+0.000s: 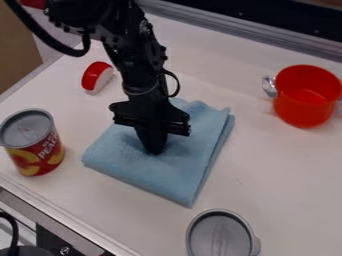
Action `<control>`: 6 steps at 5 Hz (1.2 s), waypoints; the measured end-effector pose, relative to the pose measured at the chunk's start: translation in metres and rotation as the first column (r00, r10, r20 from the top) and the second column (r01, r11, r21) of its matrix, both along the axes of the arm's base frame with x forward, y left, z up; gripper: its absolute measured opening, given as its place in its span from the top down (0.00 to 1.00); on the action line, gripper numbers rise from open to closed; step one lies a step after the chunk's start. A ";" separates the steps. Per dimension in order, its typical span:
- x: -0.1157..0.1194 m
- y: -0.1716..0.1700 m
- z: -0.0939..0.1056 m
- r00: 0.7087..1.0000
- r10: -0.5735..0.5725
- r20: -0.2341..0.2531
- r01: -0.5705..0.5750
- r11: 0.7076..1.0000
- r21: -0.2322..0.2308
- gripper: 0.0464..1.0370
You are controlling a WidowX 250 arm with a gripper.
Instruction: Moved the napkin into the bottom side of the table
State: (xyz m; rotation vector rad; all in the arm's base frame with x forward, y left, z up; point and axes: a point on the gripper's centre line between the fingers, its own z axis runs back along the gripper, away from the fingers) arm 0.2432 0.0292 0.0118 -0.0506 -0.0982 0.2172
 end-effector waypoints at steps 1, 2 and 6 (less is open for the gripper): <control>-0.013 0.000 0.001 1.000 -0.014 0.000 0.014 1.000 0.001 0.99; -0.029 0.001 0.001 0.999 -0.048 -0.018 0.048 0.999 -0.002 0.99; -0.052 0.003 0.006 0.997 -0.068 -0.023 0.068 0.998 0.007 0.99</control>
